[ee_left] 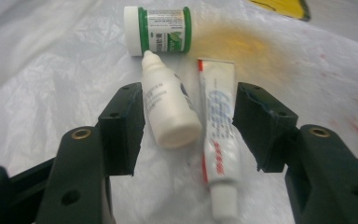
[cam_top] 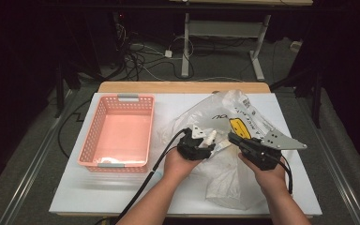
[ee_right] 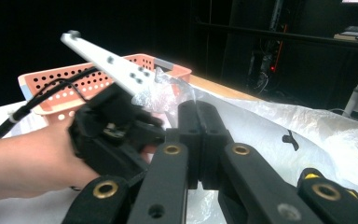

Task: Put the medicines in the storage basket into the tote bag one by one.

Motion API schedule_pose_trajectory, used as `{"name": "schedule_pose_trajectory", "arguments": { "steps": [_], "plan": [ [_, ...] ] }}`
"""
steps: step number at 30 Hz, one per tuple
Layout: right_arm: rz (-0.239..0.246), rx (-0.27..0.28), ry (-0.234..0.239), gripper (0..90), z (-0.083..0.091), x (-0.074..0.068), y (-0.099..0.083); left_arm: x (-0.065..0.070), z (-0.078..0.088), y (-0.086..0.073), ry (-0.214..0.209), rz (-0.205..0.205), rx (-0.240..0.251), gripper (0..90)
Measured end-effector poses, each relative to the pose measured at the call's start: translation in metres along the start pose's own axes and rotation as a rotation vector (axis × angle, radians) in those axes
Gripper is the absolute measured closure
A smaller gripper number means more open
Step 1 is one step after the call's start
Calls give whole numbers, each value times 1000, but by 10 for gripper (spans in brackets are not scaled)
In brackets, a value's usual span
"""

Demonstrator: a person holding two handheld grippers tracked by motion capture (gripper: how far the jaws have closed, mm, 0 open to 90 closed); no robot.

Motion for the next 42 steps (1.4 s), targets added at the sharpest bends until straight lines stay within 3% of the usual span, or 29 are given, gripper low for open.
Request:
{"name": "schedule_pose_trajectory", "arguments": {
  "steps": [5,9,15,21,23,25,30,32,38,42],
  "plan": [
    [3,2,-1,900,1,0,1,1,27,-16,-8,-34,0,424],
    [4,-2,-3,900,1,-1,1,-3,50,-33,-29,-28,-13,423],
    [-2,-5,-4,900,0,-1,1,-4,68,-63,-24,-53,-57,329],
    [-1,-12,-1,900,-1,-2,0,-4,61,-79,-35,-83,-123,220],
    [9,-10,-1,900,-1,-2,0,-3,57,-78,-30,-85,-145,205],
    [2,-13,-2,900,-1,-3,0,-4,49,-76,-26,-51,-171,179],
    [-4,-23,-1,900,-2,-2,-3,6,35,-65,5,-78,-174,181],
    [-5,-23,2,900,-3,-3,-3,8,32,-63,12,-57,-169,222],
    [-2,-20,-7,900,-2,-2,-2,12,33,-63,-8,-86,-144,452],
    [-4,-25,-5,900,-3,-2,-3,9,33,-63,-5,-46,-138,581]
  ]
}}
Point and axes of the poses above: each handheld gripper's, and its own axes: z roughly backward along the jaws, y roughly out of its top, x roughly to its right, the point moved 1 cm from there along -z, roughly forward along the jaws, and after that the axes turned 13 degrees about y, right-handed, at the moved point
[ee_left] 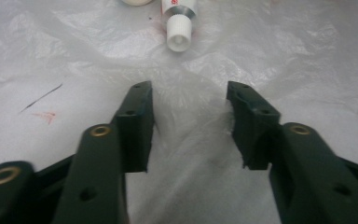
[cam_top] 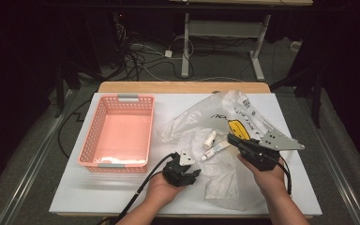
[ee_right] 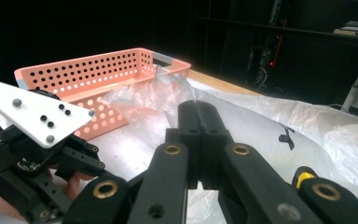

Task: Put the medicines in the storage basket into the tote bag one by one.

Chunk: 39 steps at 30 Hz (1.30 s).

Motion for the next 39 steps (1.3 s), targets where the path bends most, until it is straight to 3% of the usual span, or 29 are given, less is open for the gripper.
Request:
{"name": "schedule_pose_trajectory", "arguments": {
  "steps": [3,6,10,14,20,26,39],
  "plan": [
    [1,-2,0,900,0,-1,0,-1,0,0,5,19,0,683],
    [2,-1,1,900,0,-1,0,0,0,0,13,7,3,725],
    [6,-1,3,900,0,-3,1,-2,0,-1,12,28,1,788],
    [7,-1,5,900,0,-2,0,-1,0,-1,4,10,6,877],
    [14,-1,0,900,0,-2,1,-3,2,-2,-17,20,17,884],
    [16,1,-8,900,2,-2,1,-9,7,-5,-39,84,82,884],
    [18,26,-36,900,8,3,3,-12,21,-5,-45,109,206,884]
  ]
}}
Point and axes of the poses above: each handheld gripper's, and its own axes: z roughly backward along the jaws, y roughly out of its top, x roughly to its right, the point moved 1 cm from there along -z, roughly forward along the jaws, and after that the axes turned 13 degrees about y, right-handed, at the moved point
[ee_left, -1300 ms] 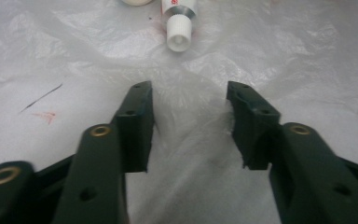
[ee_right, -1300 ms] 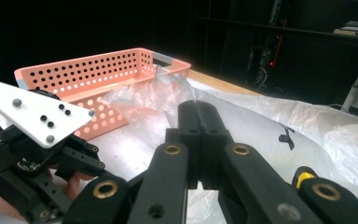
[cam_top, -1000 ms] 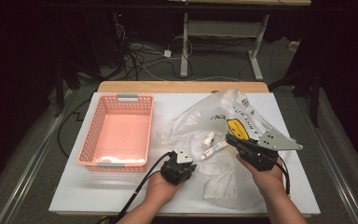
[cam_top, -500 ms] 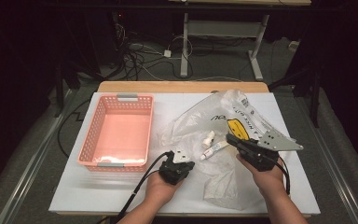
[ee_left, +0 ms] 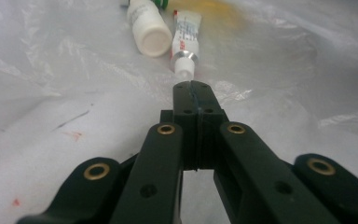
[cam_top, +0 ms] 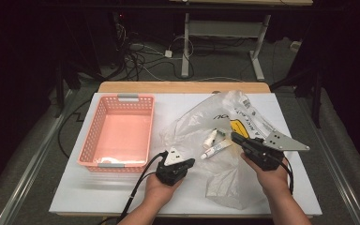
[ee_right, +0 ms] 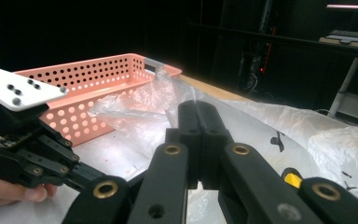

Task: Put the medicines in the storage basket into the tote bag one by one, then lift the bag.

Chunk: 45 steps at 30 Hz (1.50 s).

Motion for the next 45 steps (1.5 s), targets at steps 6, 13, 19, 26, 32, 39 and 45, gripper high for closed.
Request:
{"name": "schedule_pose_trajectory", "arguments": {
  "steps": [6,13,19,26,32,39,45],
  "plan": [
    [-4,13,-8,900,3,3,3,1,5,0,4,-3,18,884],
    [-3,24,-18,900,4,3,6,3,12,5,1,-8,67,884],
    [2,27,-13,900,0,2,7,1,21,19,14,-26,118,884],
    [8,41,-33,900,1,3,11,-1,31,36,22,-18,183,884],
    [16,53,-56,900,2,3,15,-2,32,51,29,-41,221,884],
    [-1,93,-78,900,2,6,24,-4,39,75,52,-44,275,884],
    [-3,121,-107,900,-1,15,33,-6,39,93,81,-76,304,884]
  ]
}}
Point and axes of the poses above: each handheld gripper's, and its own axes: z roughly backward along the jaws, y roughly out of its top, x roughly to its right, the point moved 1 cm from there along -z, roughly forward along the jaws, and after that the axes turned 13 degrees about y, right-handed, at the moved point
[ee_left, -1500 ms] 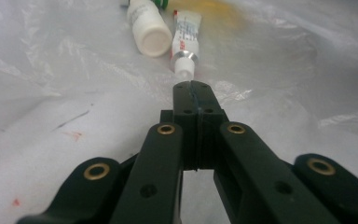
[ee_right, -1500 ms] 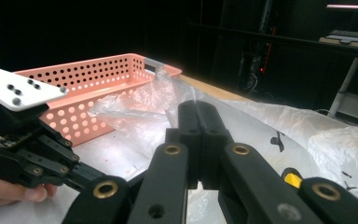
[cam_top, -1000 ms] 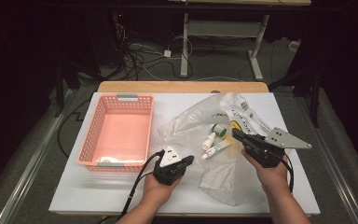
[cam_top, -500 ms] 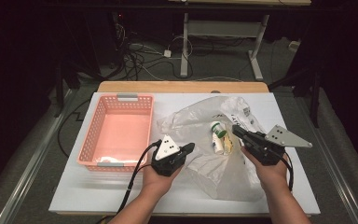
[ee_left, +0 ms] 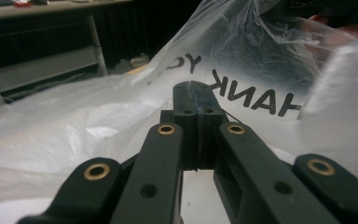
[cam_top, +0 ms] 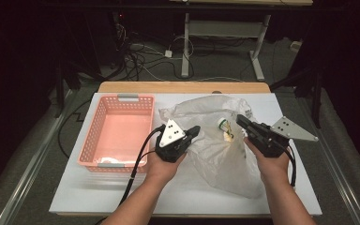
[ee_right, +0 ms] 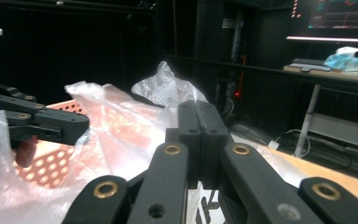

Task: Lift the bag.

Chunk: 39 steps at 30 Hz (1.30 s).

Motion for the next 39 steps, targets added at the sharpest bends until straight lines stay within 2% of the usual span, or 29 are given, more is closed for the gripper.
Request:
{"name": "schedule_pose_trajectory", "arguments": {
  "steps": [5,10,13,23,26,31,35,39],
  "plan": [
    [6,27,-39,900,-3,10,10,-4,-7,13,7,1,21,884],
    [10,78,-74,900,-2,18,22,-5,-13,29,18,4,56,884],
    [22,89,-91,900,-1,21,31,-7,-16,41,29,-8,72,884],
    [64,147,-146,900,6,36,73,-15,-20,88,66,-33,146,884],
    [73,164,-167,900,7,41,88,-14,-21,103,74,-56,161,884],
    [89,192,-188,900,10,46,109,-13,-23,126,71,-63,186,884],
    [108,210,-205,900,12,49,121,-16,-22,146,74,-59,221,884],
    [96,216,-225,900,12,55,126,-18,-22,164,75,-58,243,884]
  ]
}}
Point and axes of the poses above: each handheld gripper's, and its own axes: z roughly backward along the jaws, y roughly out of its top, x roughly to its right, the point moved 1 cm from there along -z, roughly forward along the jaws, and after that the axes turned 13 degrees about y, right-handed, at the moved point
